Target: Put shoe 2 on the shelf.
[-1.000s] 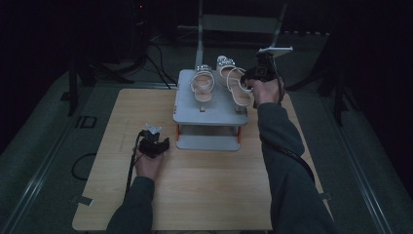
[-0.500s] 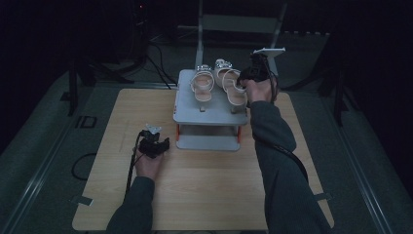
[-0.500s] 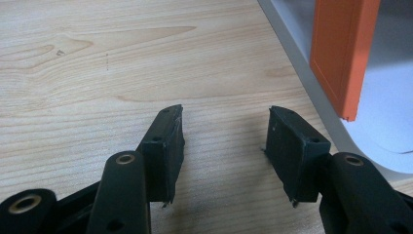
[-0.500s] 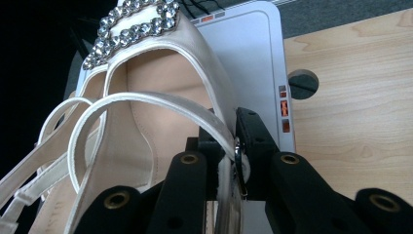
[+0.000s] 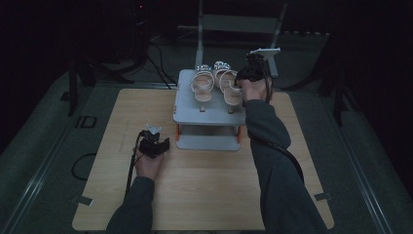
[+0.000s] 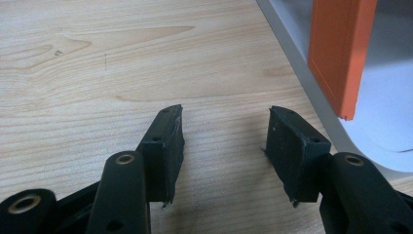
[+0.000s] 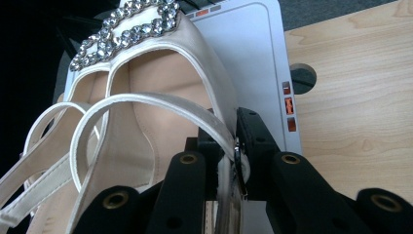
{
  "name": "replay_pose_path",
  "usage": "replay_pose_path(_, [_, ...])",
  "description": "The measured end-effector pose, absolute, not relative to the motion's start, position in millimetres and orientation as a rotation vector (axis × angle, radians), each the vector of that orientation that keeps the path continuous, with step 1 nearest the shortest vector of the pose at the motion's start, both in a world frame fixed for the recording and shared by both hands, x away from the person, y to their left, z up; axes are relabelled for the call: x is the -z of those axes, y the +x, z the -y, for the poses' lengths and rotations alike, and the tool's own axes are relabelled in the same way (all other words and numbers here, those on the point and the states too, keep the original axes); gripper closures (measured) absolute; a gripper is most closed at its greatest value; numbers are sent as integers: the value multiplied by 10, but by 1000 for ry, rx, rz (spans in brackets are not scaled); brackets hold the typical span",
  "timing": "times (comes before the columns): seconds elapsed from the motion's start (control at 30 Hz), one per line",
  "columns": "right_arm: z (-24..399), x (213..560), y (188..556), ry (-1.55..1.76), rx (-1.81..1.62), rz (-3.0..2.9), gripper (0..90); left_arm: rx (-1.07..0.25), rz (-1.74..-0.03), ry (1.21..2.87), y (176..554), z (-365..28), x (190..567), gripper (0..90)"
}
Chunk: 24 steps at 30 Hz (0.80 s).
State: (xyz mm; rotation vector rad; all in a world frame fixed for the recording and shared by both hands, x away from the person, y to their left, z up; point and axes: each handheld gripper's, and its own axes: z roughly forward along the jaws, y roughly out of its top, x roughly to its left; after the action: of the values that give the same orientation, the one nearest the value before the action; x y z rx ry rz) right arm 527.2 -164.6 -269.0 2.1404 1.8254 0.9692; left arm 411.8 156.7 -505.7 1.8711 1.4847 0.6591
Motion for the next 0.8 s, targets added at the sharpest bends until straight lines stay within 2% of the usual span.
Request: replay_pose_path(0.8, [1620,2731,5310,2196,-1037,-1851,750,-659,-1484,1872,4118,-1566,5056,482])
